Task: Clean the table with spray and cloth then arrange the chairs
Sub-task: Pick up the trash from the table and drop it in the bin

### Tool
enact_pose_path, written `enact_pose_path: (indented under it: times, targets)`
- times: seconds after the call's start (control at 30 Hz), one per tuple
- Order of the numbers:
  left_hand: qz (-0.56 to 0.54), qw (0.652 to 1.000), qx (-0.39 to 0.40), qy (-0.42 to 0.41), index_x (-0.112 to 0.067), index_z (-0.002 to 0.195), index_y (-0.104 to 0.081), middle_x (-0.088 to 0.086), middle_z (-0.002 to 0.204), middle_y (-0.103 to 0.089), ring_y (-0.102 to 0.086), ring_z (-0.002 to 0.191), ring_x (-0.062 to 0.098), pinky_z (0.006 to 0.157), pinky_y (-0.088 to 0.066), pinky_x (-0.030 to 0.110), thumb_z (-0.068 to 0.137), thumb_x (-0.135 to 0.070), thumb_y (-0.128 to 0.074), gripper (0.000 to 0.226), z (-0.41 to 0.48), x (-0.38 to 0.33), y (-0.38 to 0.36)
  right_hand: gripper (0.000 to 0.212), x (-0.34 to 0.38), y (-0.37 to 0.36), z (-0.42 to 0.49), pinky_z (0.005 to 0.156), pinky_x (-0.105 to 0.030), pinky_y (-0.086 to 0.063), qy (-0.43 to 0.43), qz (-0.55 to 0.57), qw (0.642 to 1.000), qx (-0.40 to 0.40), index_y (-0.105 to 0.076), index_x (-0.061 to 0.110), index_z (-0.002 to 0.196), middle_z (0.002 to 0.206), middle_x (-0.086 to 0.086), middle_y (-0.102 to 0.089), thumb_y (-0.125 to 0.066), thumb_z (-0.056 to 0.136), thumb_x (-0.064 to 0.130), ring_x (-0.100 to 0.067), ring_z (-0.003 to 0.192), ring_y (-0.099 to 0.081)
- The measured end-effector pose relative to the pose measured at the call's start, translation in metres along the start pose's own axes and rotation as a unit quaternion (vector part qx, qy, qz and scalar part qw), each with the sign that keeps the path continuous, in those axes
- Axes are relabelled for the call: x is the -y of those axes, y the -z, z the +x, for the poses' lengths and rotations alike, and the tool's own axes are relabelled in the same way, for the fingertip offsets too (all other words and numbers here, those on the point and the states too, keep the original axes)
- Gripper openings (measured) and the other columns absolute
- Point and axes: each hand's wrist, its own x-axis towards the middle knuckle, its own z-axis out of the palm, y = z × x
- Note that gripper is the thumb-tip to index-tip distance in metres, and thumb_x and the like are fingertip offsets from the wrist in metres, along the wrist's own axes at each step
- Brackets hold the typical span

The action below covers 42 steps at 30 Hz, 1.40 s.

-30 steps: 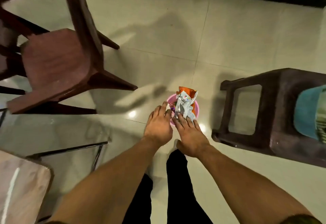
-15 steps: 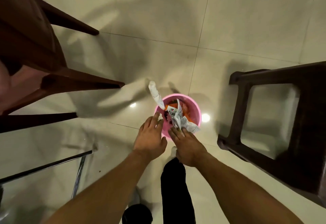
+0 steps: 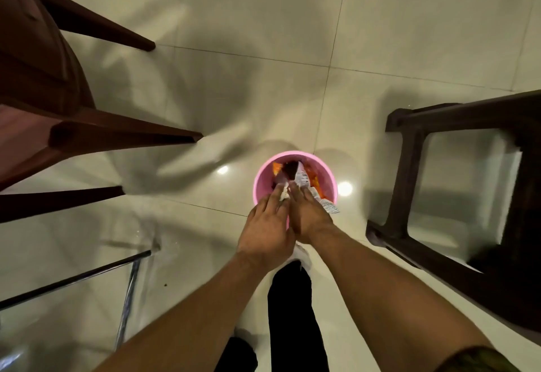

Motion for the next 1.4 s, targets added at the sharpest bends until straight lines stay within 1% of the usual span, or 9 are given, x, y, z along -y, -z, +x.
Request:
enact_pose_path:
  times: [0.37,0.43,0.53,0.63,0.77,0.87,1.03,1.13,1.4]
  targets:
    - [0.001,1.0,0.002,0.023,-0.019,0.157,-0.026,0.002,0.169,-0.007,-0.017,0.151,0.023,0.121,-0.027,0.041,0.093,-0.031,-0.054,0.071,0.041,0.042,-0.037,0.054,-0.036,-0.03,0.057,0.124,-0.037,-0.012,0.03,0.156,0.977,-0.139,-0.039,0.031,0.152,0.164,0.001,-0.025,-0.047,0.098,0.025,-0.029,0.152,-0.014]
    - [-0.005,1.0,0.006,0.02,-0.019,0.156,-0.028,0.002,0.169,-0.01,-0.019,0.15,0.024,0.121,-0.029,0.042,0.091,-0.031,-0.055,0.072,0.037,0.043,-0.038,0.036,-0.018,-0.019,0.033,0.109,-0.014,-0.032,-0.032,0.371,0.902,-0.221,-0.062,0.016,0.131,0.14,-0.003,-0.058,-0.05,0.098,0.006,-0.02,0.128,-0.051]
    - [-0.015,1.0,0.016,-0.019,-0.023,0.153,-0.035,0.002,0.167,-0.017,-0.023,0.15,0.026,0.118,-0.032,0.046,0.087,-0.032,-0.056,0.07,0.027,0.038,-0.038,0.027,0.002,-0.003,0.001,0.092,-0.039,-0.057,-0.157,0.709,0.68,-0.102,-0.066,0.021,0.125,0.118,-0.005,-0.072,-0.055,0.101,0.026,-0.024,0.103,-0.07]
    - [-0.034,0.996,0.034,-0.076,-0.03,0.145,-0.05,0.002,0.168,-0.017,-0.018,0.153,0.025,0.123,-0.024,0.043,0.087,-0.028,-0.057,0.059,0.019,0.03,-0.036,0.028,0.008,0.005,-0.019,0.083,-0.042,-0.058,-0.148,0.781,0.606,-0.009,-0.068,0.025,0.122,0.114,-0.006,-0.074,-0.058,0.098,0.036,-0.026,0.103,-0.071]
    - [-0.052,0.993,0.004,-0.107,-0.039,0.133,-0.061,0.0,0.168,-0.016,-0.01,0.155,0.021,0.126,-0.013,0.041,0.089,-0.028,-0.057,0.045,0.011,0.027,-0.029,0.021,0.013,0.012,-0.017,0.082,-0.04,-0.057,-0.181,0.742,0.641,-0.078,-0.075,0.023,0.107,0.109,-0.005,-0.075,-0.061,0.093,0.017,-0.024,0.099,-0.072]
    - [-0.022,0.996,-0.007,-0.083,-0.035,0.141,-0.052,0.004,0.167,-0.018,-0.012,0.154,0.024,0.126,-0.013,0.042,0.092,-0.031,-0.056,0.05,0.005,0.033,-0.025,0.023,0.009,0.002,-0.005,0.093,-0.047,-0.057,-0.198,0.608,0.759,-0.121,-0.076,0.026,0.097,0.114,-0.005,-0.072,-0.06,0.094,0.01,-0.029,0.104,-0.068]
    - [0.048,0.998,0.038,0.004,-0.022,0.159,-0.02,0.008,0.169,-0.002,0.002,0.156,0.026,0.127,-0.001,0.044,0.095,-0.042,-0.05,0.074,-0.011,0.057,-0.026,0.041,0.01,-0.003,-0.002,0.078,-0.002,-0.039,-0.124,0.31,0.936,-0.11,-0.055,0.009,0.138,0.129,-0.011,-0.061,-0.053,0.098,0.009,-0.021,0.108,-0.06]
    - [0.066,0.995,0.065,0.032,-0.018,0.161,-0.01,0.009,0.169,0.007,0.01,0.156,0.027,0.126,0.0,0.049,0.094,-0.051,-0.048,0.083,-0.029,0.07,-0.025,0.039,0.017,-0.003,-0.008,0.073,-0.008,-0.046,-0.155,0.279,0.936,-0.15,-0.051,0.003,0.139,0.11,-0.006,-0.063,-0.047,0.101,0.005,-0.011,0.084,-0.062]
    - [0.007,0.996,0.042,0.075,-0.014,0.161,-0.011,0.011,0.169,0.007,0.009,0.156,0.029,0.126,0.0,0.05,0.093,-0.053,-0.05,0.087,-0.15,0.066,0.029,0.061,0.1,0.024,-0.145,0.123,-0.048,-0.013,-0.041,-0.029,0.993,-0.106,-0.017,0.023,0.158,0.167,-0.007,-0.011,-0.038,0.104,0.041,-0.032,0.153,-0.007]
